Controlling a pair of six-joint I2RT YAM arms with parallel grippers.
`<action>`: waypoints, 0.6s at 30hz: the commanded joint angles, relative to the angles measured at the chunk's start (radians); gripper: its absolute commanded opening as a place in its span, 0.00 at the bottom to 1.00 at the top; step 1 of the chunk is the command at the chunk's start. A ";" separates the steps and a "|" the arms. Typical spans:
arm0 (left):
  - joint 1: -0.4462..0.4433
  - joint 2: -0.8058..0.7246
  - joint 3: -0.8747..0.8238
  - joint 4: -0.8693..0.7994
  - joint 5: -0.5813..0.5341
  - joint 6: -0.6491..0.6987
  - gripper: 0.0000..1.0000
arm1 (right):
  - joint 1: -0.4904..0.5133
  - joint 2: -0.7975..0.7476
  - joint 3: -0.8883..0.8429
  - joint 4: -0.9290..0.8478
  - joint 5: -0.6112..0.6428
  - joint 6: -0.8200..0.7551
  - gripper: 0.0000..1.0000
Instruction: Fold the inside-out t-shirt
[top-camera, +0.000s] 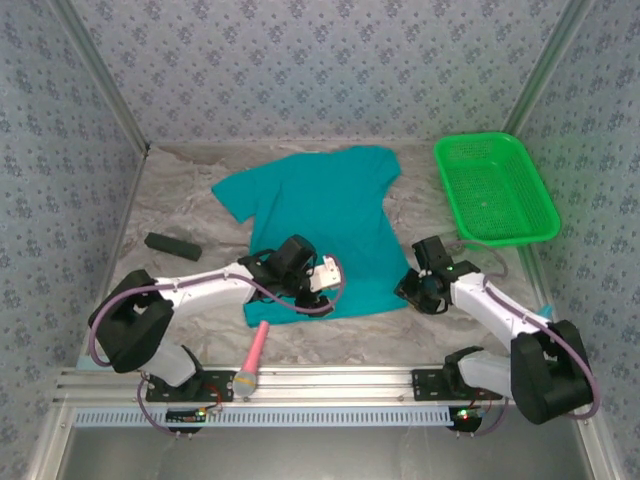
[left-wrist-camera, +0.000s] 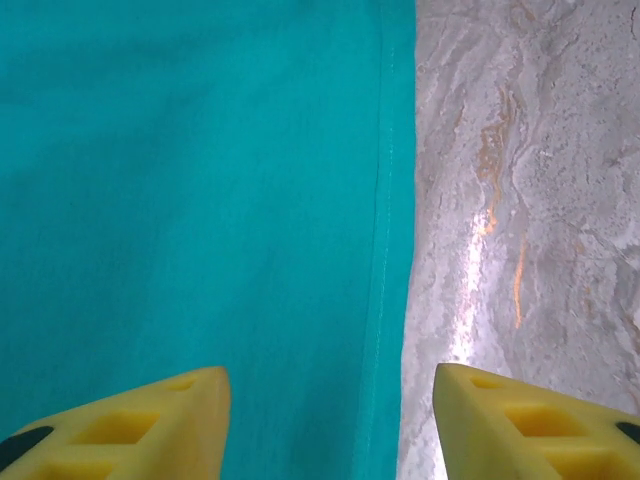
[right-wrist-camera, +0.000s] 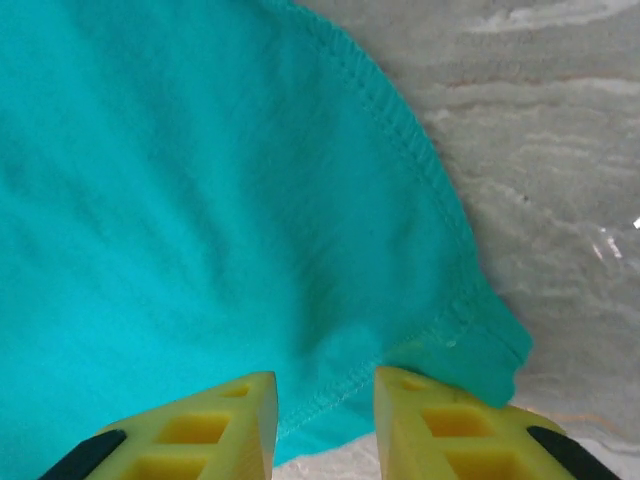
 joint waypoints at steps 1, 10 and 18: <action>-0.019 0.023 0.022 0.077 0.015 0.085 0.58 | -0.008 0.000 -0.007 0.009 0.051 0.029 0.44; -0.067 0.096 0.057 0.110 0.019 0.136 0.59 | -0.005 -0.076 -0.030 -0.085 0.115 0.034 0.52; -0.099 0.137 0.080 0.098 -0.005 0.159 0.59 | -0.034 -0.056 -0.014 -0.024 0.129 -0.026 0.29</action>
